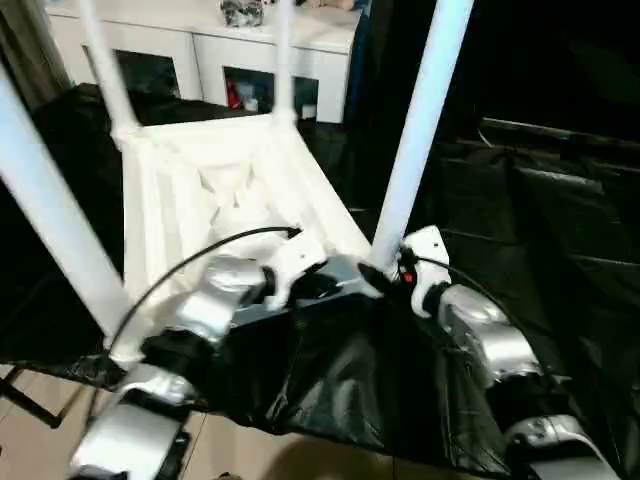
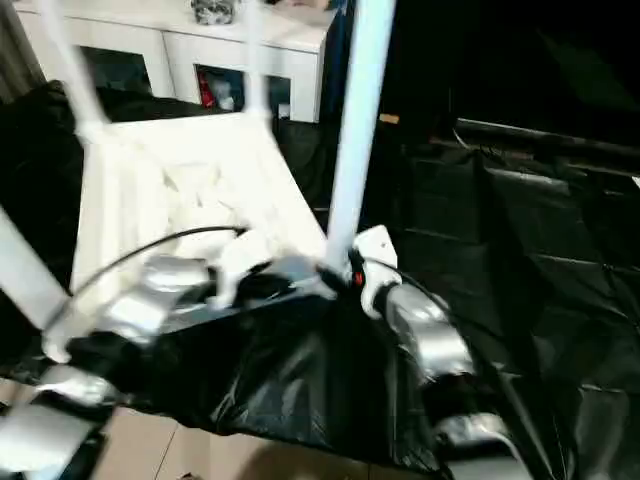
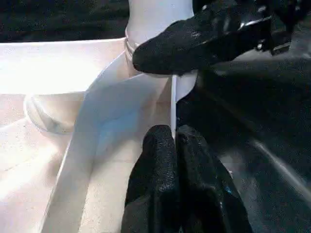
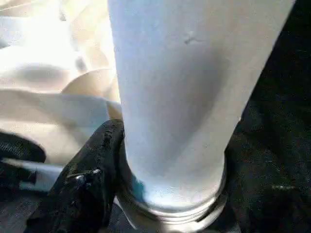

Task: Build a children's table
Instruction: Rotate leg to tighten

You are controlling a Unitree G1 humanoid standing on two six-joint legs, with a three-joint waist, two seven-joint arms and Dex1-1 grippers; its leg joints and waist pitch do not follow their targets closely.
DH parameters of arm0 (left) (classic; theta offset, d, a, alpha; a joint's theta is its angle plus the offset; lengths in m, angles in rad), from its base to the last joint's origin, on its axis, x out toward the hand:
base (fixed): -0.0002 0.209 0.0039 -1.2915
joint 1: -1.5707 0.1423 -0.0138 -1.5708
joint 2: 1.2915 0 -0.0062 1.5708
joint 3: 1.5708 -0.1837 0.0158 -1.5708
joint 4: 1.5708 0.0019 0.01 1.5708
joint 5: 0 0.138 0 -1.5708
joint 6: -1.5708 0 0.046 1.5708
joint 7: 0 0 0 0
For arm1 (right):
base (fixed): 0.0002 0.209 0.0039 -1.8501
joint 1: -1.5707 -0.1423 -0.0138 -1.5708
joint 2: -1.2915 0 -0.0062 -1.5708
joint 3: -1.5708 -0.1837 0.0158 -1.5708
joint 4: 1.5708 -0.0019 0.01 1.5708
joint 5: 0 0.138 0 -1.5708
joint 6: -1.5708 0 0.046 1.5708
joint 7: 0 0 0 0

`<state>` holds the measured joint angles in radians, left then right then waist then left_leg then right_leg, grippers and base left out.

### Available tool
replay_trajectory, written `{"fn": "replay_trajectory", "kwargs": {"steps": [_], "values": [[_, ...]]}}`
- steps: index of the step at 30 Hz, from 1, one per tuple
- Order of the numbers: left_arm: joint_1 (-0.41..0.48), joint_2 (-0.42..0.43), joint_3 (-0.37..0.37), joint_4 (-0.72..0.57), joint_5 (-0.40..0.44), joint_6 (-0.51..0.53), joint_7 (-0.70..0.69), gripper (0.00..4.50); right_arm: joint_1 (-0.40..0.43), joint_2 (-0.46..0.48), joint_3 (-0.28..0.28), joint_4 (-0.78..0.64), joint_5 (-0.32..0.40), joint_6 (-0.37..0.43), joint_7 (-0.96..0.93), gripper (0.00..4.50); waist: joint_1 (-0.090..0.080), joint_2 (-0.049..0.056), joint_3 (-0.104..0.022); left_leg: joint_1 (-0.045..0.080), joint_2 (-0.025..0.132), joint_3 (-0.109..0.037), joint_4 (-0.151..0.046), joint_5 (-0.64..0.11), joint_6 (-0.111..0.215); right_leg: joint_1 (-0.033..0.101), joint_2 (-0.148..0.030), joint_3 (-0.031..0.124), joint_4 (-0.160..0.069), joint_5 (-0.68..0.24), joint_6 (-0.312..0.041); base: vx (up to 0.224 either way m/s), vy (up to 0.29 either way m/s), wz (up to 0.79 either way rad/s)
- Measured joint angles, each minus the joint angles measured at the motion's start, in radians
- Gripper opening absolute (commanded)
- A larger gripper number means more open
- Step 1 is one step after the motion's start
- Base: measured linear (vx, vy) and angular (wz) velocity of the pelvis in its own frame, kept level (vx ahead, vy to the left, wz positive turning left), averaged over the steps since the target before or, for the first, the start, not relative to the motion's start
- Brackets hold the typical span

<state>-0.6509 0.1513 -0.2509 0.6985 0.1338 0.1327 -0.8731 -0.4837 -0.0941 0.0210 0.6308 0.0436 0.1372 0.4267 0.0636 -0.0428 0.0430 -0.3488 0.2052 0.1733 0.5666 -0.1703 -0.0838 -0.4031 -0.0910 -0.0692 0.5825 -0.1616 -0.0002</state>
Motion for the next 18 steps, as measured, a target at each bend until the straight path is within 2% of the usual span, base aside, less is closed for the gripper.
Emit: {"fn": "replay_trajectory", "kwargs": {"steps": [1,4,7,12,14,18], "values": [[0.000,-0.005,0.000,0.000,0.002,0.001,0.009,0.00,-0.003,0.008,-0.006,0.010,0.000,-0.011,-0.016,3.25,-0.001,0.000,0.000,0.000,0.000,0.000,0.000,0.000,0.000,0.000,0.000,0.000,0.000,0.000,0.000,0.000,0.000,0.00],[0.000,-0.012,0.000,-0.003,0.009,0.003,0.021,0.00,-0.008,0.024,-0.017,0.026,0.002,-0.032,-0.030,3.45,-0.002,0.001,-0.001,0.000,0.000,0.000,0.000,0.000,0.000,0.000,0.000,0.000,0.000,0.000,0.000,0.000,0.000,0.00],[0.001,-0.014,-0.001,-0.011,0.016,0.004,0.027,0.00,-0.018,0.018,-0.018,0.037,0.001,-0.034,-0.020,3.85,-0.002,0.001,-0.001,0.000,0.000,0.000,0.000,0.000,0.000,0.000,0.000,0.000,0.000,0.000,0.000,0.000,0.000,0.00],[0.014,-0.004,-0.004,-0.038,0.015,-0.009,-0.014,0.00,-0.003,-0.030,-0.009,0.010,0.001,-0.039,0.103,3.85,0.000,0.001,-0.001,-0.001,0.000,0.001,-0.003,0.000,0.000,-0.001,0.000,0.001,0.000,0.002,-0.004,0.000,0.000,0.00],[0.023,0.021,-0.010,-0.051,0.003,-0.032,-0.066,0.00,0.005,-0.061,0.013,-0.003,0.004,-0.048,0.174,3.85,0.001,0.001,-0.001,-0.001,0.000,0.001,-0.007,-0.001,0.000,-0.001,0.000,0.000,0.000,0.003,-0.005,0.000,0.000,0.00],[0.047,0.084,-0.027,-0.084,-0.028,-0.084,-0.192,0.00,0.031,-0.131,0.066,-0.046,0.027,-0.071,0.367,3.85,0.017,0.003,0.000,-0.002,0.001,0.001,-0.011,-0.001,0.000,-0.001,0.001,0.000,0.001,0.000,-0.005,0.000,0.000,0.00]]}}
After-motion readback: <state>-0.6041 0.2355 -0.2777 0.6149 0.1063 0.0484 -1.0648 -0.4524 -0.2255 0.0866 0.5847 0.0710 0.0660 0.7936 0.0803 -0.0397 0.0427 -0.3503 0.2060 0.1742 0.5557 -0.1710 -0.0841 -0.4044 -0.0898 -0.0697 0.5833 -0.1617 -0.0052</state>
